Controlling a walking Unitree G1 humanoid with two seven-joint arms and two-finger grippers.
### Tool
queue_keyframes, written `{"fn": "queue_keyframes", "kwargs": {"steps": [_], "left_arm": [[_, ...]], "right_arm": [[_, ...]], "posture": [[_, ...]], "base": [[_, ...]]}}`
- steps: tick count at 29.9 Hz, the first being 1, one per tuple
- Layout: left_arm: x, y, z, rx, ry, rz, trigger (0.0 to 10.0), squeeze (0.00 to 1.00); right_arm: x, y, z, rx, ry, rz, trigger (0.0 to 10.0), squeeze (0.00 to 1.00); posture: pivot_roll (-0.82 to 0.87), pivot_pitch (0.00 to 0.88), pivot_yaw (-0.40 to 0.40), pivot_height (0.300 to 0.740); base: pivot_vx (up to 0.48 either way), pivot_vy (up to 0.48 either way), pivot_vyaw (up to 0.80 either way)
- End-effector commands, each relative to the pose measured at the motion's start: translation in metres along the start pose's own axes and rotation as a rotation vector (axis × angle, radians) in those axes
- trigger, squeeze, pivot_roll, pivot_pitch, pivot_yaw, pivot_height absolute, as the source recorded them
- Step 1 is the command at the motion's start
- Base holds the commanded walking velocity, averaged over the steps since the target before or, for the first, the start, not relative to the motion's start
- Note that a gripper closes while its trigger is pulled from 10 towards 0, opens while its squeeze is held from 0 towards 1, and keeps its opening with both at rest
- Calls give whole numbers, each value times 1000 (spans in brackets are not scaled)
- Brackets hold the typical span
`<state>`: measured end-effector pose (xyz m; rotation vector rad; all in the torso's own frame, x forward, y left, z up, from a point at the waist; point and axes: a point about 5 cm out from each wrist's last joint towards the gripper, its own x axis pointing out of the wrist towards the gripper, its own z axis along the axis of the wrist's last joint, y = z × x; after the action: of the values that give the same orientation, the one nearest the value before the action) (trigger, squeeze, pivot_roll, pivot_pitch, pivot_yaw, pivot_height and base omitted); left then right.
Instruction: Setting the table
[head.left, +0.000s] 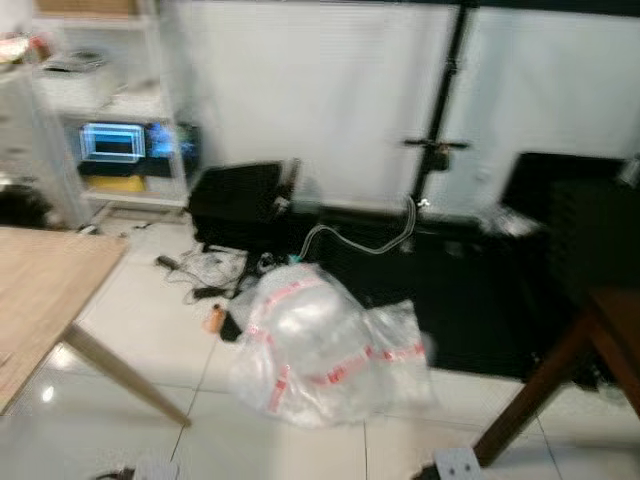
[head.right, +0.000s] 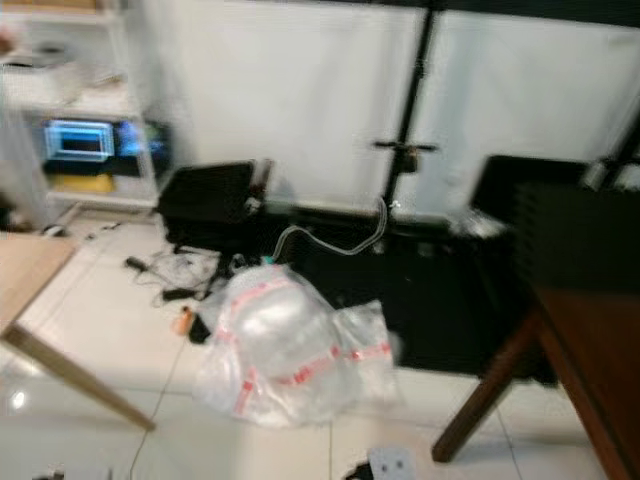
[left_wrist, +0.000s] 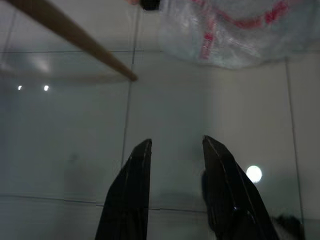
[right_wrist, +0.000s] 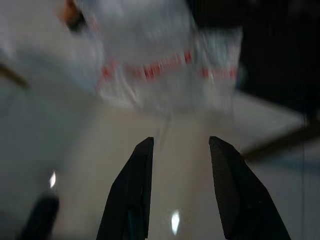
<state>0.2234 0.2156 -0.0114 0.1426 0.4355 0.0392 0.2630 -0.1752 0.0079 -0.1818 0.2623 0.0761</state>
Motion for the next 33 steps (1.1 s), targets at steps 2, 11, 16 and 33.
{"fn": "queue_keyframes", "kwargs": {"steps": [2, 11, 16, 33], "left_arm": [[-5, -5, -10, -7, 34, -13, 10000, 0], [-5, -5, -8, -9, 28, -15, 10000, 0], [-6, -5, -8, -10, 30, -15, 10000, 0], [-1, -23, 56, 26, -208, -71, 10000, 0]], "right_arm": [[-9, 0, -16, 12, 60, -5, 10000, 0], [-8, 0, -14, 15, 53, -7, 10000, 0], [-8, 0, -14, 16, 51, -8, 10000, 0], [1, -8, 8, 55, -30, -43, 10000, 0]], "posture": [[46, 136, 19, 740], [46, 136, 19, 740], [46, 136, 19, 740], [50, 140, 22, 740]], "base": [[0, 0, 788], [0, 0, 788], [0, 0, 788], [0, 0, 788]]}}
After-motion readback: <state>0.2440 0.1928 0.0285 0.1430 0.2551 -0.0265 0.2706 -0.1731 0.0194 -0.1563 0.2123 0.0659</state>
